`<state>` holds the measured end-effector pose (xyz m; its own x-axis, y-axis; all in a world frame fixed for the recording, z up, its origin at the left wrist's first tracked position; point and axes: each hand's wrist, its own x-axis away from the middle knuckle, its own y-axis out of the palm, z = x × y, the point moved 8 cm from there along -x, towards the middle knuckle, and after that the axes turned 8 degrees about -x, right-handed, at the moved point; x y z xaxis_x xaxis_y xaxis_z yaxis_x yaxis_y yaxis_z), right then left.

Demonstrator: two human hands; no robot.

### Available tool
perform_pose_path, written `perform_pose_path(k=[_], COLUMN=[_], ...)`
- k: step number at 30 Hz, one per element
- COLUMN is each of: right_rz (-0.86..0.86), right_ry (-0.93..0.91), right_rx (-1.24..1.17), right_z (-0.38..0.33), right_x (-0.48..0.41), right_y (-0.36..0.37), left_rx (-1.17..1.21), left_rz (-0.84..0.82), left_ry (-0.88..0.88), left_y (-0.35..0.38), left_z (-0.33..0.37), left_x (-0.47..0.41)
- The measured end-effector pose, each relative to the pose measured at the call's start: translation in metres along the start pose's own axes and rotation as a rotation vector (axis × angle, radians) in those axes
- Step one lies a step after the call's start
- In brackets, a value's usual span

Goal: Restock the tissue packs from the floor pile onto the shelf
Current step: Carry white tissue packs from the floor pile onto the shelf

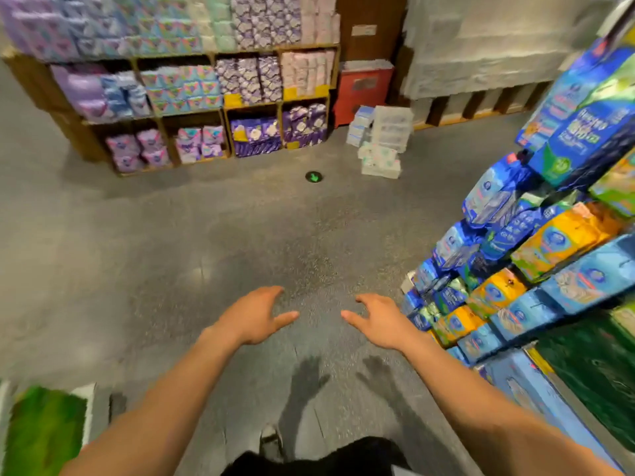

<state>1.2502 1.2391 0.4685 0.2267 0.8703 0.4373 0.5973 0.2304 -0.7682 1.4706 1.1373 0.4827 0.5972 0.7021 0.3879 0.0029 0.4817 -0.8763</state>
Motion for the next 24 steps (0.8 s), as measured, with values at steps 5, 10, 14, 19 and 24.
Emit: perform_pose_path(k=[5,10,14,19,24], right_rz=[0.107,0.231,0.212,0.205,0.163], right_ry=[0.142,0.209,0.2,0.222,0.274], right_rx=[-0.152,-0.368,-0.26,-0.28,-0.244], right_z=[0.007,0.032,0.039,0.048,0.061], right_x=[-0.082,-0.184,-0.29,-0.42,-0.541], right_y=[-0.061,-0.108,-0.175,-0.291,-0.372], left_rx=[-0.143,-0.178,-0.131,-0.059,-0.013], left_rz=[-0.054,-0.076,-0.121,-0.099,-0.051], left_ry=[0.133,0.259,0.269,0.235,0.248], left_y=[-0.077,-0.115,-0.145,-0.227,-0.287], left_z=[-0.004,0.011,0.023,0.027,0.028], left_x=[-0.128,-0.274,-0.392,-0.529,-0.659])
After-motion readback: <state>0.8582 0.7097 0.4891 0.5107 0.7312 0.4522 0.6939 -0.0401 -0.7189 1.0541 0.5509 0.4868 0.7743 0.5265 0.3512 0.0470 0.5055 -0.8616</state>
